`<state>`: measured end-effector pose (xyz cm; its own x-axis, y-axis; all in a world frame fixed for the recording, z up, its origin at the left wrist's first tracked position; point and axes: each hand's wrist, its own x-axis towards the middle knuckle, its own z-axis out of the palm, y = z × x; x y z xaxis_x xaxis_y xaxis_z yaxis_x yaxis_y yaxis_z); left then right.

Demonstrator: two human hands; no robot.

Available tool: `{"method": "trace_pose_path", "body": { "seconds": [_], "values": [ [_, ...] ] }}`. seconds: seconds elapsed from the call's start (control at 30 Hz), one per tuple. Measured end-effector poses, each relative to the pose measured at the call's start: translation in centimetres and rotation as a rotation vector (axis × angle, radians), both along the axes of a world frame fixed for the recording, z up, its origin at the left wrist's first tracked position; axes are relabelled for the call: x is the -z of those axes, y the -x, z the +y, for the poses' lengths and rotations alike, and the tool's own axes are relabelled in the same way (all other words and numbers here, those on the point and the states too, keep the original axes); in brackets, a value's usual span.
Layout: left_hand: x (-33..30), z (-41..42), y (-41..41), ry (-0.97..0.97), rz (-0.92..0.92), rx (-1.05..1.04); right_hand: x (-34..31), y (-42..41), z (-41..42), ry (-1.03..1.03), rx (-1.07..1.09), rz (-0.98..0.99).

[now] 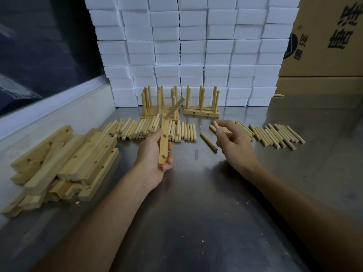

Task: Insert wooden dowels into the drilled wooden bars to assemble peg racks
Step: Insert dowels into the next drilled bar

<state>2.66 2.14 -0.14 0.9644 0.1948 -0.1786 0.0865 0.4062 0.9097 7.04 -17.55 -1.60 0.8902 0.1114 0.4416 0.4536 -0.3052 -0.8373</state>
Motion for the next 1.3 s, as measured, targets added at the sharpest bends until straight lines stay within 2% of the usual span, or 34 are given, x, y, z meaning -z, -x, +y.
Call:
{"method": "trace_pose_path", "body": {
  "seconds": [0.3, 0.6, 0.97, 1.17, 1.3],
  "values": [
    [-0.1, -0.7, 0.1, 0.092, -0.016, 0.034, -2.0, 0.8, 1.8, 0.082, -0.035, -0.175],
    [0.1, -1.4, 0.2, 0.075, -0.086, 0.102, -2.4, 1.4, 3.3, 0.282, -0.194, -0.200],
    [0.3, -1.5, 0.3, -0.078, -0.152, 0.176, -3.9, 1.7, 3.3, 0.514, -0.058, -0.251],
    [0.8, -1.9, 0.2, -0.137, -0.148, 0.139, -5.0, 2.5, 3.6, 0.894, 0.020, -0.421],
    [1.2, -2.1, 0.0, -0.162, -0.151, 0.120, -4.3, 2.9, 4.0, 1.005, 0.123, -0.448]
  ]
}}
